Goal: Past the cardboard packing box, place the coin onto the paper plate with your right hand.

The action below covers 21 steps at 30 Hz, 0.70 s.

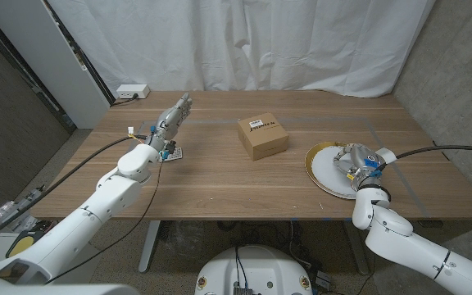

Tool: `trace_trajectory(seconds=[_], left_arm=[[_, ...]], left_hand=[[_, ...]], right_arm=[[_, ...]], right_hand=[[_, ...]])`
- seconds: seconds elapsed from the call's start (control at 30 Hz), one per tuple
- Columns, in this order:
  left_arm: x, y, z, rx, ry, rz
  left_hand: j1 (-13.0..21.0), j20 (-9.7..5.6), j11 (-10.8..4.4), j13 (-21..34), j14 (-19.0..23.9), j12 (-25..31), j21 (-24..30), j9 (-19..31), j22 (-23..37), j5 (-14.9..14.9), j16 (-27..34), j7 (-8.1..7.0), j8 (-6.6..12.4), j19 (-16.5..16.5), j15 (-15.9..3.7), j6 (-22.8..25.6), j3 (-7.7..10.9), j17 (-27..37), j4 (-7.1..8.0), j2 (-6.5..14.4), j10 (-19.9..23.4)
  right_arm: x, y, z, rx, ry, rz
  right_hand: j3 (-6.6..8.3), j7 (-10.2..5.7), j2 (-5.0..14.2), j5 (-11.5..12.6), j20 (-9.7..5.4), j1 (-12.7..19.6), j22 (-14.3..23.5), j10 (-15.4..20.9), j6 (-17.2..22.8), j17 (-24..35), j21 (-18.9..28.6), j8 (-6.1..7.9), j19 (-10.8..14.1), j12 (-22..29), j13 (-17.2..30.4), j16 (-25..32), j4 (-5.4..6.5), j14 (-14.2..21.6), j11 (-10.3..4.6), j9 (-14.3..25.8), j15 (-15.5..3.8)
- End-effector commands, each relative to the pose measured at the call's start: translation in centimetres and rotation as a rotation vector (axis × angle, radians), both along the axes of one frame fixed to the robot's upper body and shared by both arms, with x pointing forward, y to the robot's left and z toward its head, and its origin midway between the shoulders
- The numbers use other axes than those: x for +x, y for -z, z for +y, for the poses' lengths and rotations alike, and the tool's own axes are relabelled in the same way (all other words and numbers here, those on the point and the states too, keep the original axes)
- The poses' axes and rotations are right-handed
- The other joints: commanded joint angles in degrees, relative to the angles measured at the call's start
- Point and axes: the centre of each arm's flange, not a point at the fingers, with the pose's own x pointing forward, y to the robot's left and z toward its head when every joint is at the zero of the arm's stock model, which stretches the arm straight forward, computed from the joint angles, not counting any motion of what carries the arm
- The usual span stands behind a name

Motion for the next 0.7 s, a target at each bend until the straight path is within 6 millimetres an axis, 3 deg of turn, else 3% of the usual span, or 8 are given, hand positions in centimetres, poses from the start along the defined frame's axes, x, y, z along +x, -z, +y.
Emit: trace_trajectory(seconds=[0.03, 0.33, 0.37, 0.4, 0.47, 0.53, 0.7], left_arm=[[0.13, -0.12, -0.12, 0.009, 0.009, 0.001], [-0.04, -0.23, -0.05, 0.012, 0.004, -0.001], [-0.05, -0.23, -0.04, 0.012, 0.005, 0.000], [-0.05, -0.23, -0.03, 0.011, 0.004, 0.000], [-0.06, -0.22, 0.02, 0.011, 0.003, 0.001], [-0.06, -0.20, 0.07, 0.010, 0.002, 0.001], [-0.05, -0.23, 0.16, 0.008, 0.001, -0.001]], left_hand=[[-0.01, -0.82, 0.00, 0.11, -0.30, 0.20, -0.03, 0.19, 0.05, -0.12, -0.07, -0.15, 0.05, -0.23, -0.03, -0.17, -0.37, 0.26, 0.12, 0.67, 0.14], [0.01, -0.79, 0.03, 0.11, -0.31, 0.22, -0.01, 0.19, 0.05, -0.13, -0.07, -0.14, 0.06, -0.23, -0.10, -0.17, -0.39, 0.26, 0.12, 0.70, 0.17], [0.01, -0.80, 0.04, 0.11, -0.31, 0.21, -0.02, 0.19, 0.05, -0.14, -0.07, -0.15, 0.06, -0.25, -0.05, -0.16, -0.39, 0.26, 0.12, 0.70, 0.13], [0.01, -0.79, 0.05, 0.11, -0.29, 0.21, -0.01, 0.19, 0.05, -0.14, -0.06, -0.12, 0.06, -0.24, -0.07, -0.15, -0.39, 0.26, 0.12, 0.71, 0.12], [0.02, -0.87, 0.04, 0.11, -0.31, 0.21, -0.01, 0.19, 0.05, -0.14, -0.07, -0.13, 0.07, -0.23, -0.09, -0.13, -0.40, 0.26, 0.12, 0.71, 0.12], [0.02, -0.79, 0.02, 0.11, -0.33, 0.21, -0.01, 0.19, 0.05, -0.14, -0.07, -0.15, 0.04, -0.25, -0.05, -0.21, -0.41, 0.26, 0.13, 0.72, 0.13], [0.02, -0.79, 0.06, 0.11, -0.26, 0.22, 0.00, 0.19, 0.05, -0.15, -0.04, -0.18, 0.07, -0.25, 0.02, -0.13, -0.43, 0.26, 0.13, 0.73, 0.13]], right_arm=[[-0.45, 0.26, 0.04, 0.003, 0.008, 0.002], [-0.47, 0.22, -0.02, -0.001, 0.004, 0.002], [-0.44, 0.19, -0.03, -0.002, 0.002, 0.001], [-0.41, 0.16, -0.03, -0.003, 0.001, -0.001], [-0.36, 0.05, 0.01, -0.006, -0.002, -0.005], [-0.33, -0.08, 0.04, -0.005, -0.004, -0.010], [-0.37, -0.42, 0.13, -0.011, -0.008, -0.031]], right_hand=[[0.11, -0.01, -0.08, -0.29, -0.53, -0.85, 0.18, 0.20, -0.66, 0.07, -0.06, -0.49, -0.09, -0.29, 0.06, -0.02, 0.23, 0.03, 0.48, -0.12, -1.03], [-0.45, 0.14, -0.27, -0.52, -0.34, -2.02, 0.12, -1.38, -3.91, -0.18, -0.50, -2.88, -1.05, -0.92, 0.08, -0.47, 0.77, -1.23, 0.86, -1.71, -0.45], [-0.61, 0.23, -0.37, -0.64, -0.31, -2.41, 0.11, -1.59, -5.00, -0.24, -0.58, -3.59, -1.23, -0.98, 0.09, -0.52, 0.92, -1.45, 1.07, -2.10, -0.27], [-1.00, 0.16, -0.52, -0.97, -0.12, -3.41, 0.08, -2.22, -7.87, -0.37, -0.73, -5.44, -1.62, -1.17, 0.11, -0.45, 1.32, -1.58, 1.34, -3.04, -0.05], [-1.13, 0.22, -0.55, -1.11, -0.04, -3.79, 0.06, -2.56, -8.58, -0.45, -0.80, -6.07, -1.80, -1.27, 0.12, -0.61, 1.46, -2.12, 1.57, -3.50, 0.28], [-1.56, 0.36, -0.90, -1.35, 0.18, -4.70, 0.04, -3.07, -11.04, -0.58, -0.96, -7.68, -2.27, -1.38, 0.13, -0.71, 1.74, -2.72, 1.90, -4.28, 0.72], [-2.00, 0.32, -1.13, -1.54, 0.34, -5.76, 0.02, -3.94, -13.02, -0.68, -1.07, -9.11, -2.63, -1.60, 0.15, -0.82, 2.13, -3.50, 2.63, -5.03, 0.97]])
